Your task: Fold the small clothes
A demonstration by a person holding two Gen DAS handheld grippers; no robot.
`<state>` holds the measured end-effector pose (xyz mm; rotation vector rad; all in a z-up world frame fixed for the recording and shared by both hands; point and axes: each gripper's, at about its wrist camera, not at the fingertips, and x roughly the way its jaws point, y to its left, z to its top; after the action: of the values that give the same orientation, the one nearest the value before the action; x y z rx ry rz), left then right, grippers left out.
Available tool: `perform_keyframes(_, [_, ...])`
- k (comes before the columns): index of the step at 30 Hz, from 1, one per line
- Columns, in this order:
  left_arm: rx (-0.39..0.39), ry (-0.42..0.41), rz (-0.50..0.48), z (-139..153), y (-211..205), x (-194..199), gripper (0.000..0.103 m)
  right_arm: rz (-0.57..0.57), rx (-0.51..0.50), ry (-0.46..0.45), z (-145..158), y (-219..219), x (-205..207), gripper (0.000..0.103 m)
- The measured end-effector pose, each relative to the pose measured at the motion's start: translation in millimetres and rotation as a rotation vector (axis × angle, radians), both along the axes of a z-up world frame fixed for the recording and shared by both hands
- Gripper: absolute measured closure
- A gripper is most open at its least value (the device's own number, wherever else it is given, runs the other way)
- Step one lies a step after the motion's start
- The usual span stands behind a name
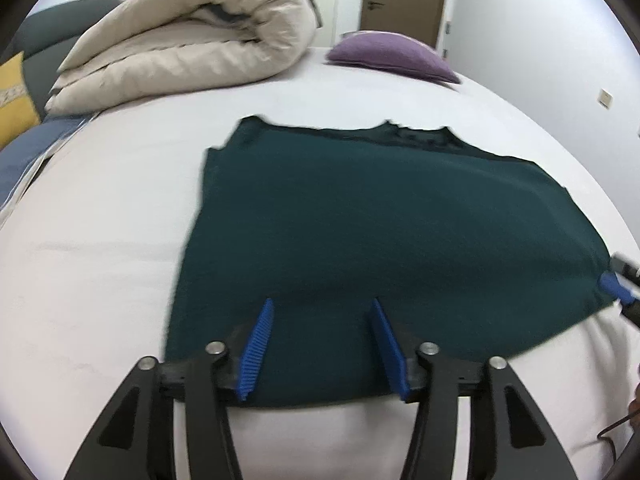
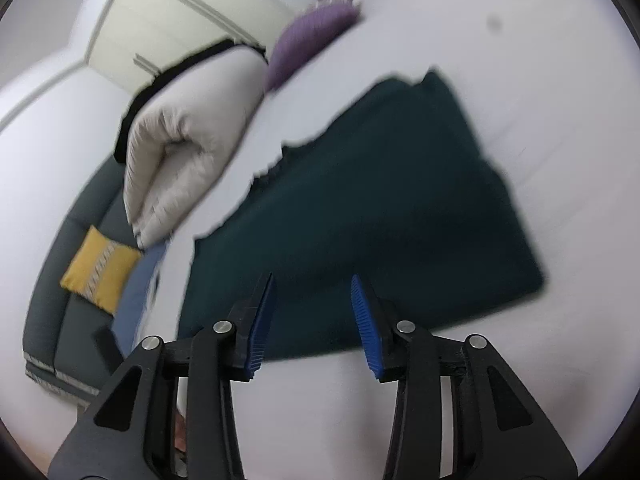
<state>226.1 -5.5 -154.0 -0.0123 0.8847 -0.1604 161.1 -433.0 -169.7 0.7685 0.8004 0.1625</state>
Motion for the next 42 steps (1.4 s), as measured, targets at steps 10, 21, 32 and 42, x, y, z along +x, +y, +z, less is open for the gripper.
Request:
perform_keyframes(10, [-0.119, -0.009, 0.046, 7, 53, -10, 0.050, -0.186, 0.060, 0.008, -11, -88, -50, 0.065])
perform_keyframes(21, [-0.195, 0.023, -0.037, 22, -5, 9, 0.048, -0.172, 0.052, 0.108, -21, -127, -22, 0.057])
perform_keyframes(32, [-0.217, 0.084, -0.071, 4, -39, 34, 0.046, -0.095, 0.183, 0.174, -37, -102, 41, 0.055])
perform_keyframes(42, [-0.201, 0.105, -0.092, -5, -36, 38, 0.046, -0.096, 0.219, 0.220, -52, -85, 72, 0.088])
